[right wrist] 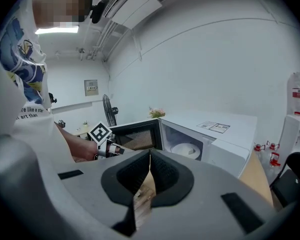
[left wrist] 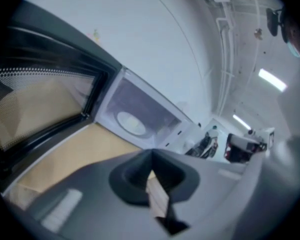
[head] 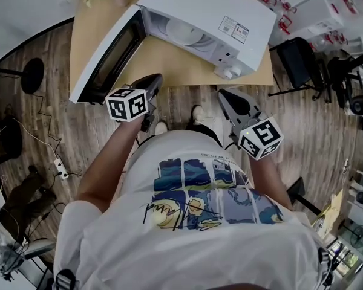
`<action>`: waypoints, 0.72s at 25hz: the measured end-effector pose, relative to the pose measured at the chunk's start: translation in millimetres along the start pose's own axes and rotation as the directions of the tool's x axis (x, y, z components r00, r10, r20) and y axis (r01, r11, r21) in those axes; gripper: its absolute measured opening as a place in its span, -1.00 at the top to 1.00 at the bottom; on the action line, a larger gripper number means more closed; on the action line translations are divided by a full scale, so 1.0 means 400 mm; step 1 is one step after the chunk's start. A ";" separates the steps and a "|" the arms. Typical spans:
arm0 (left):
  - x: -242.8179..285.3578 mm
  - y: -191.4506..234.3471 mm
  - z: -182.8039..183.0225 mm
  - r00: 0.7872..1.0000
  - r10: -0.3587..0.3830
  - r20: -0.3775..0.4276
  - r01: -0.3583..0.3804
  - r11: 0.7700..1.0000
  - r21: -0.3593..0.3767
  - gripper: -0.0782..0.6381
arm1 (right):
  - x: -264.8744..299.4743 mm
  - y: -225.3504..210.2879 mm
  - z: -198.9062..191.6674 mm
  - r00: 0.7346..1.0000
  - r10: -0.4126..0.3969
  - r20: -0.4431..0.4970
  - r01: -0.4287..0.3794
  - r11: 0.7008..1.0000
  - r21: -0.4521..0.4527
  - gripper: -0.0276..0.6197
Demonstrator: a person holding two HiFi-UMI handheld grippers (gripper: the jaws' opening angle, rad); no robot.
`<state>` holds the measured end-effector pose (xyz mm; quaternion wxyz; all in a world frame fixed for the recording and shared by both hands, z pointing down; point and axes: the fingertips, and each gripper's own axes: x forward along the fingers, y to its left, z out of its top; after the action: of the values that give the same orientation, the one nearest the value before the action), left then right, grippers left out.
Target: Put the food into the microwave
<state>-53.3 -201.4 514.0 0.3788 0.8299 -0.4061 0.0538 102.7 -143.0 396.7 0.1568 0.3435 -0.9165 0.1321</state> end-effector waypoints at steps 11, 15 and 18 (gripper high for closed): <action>-0.102 -0.037 -0.039 0.996 -0.086 -0.028 0.087 0.995 0.043 0.76 | -0.015 0.096 -0.032 0.998 -0.057 -0.002 0.057 0.998 0.011 0.89; -0.116 -0.038 -0.051 0.994 -0.101 -0.034 0.103 0.993 0.051 0.76 | -0.018 0.117 -0.040 0.998 -0.070 -0.005 0.070 0.997 0.009 0.89; -0.122 -0.036 -0.057 0.994 -0.108 -0.035 0.109 0.993 0.053 0.76 | -0.020 0.129 -0.045 0.997 -0.076 -0.007 0.077 0.997 0.008 0.89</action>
<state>-70.5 -149.6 502.2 0.3647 0.8599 -0.3525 0.0578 77.2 -94.2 403.3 0.1634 0.3785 -0.9016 0.1308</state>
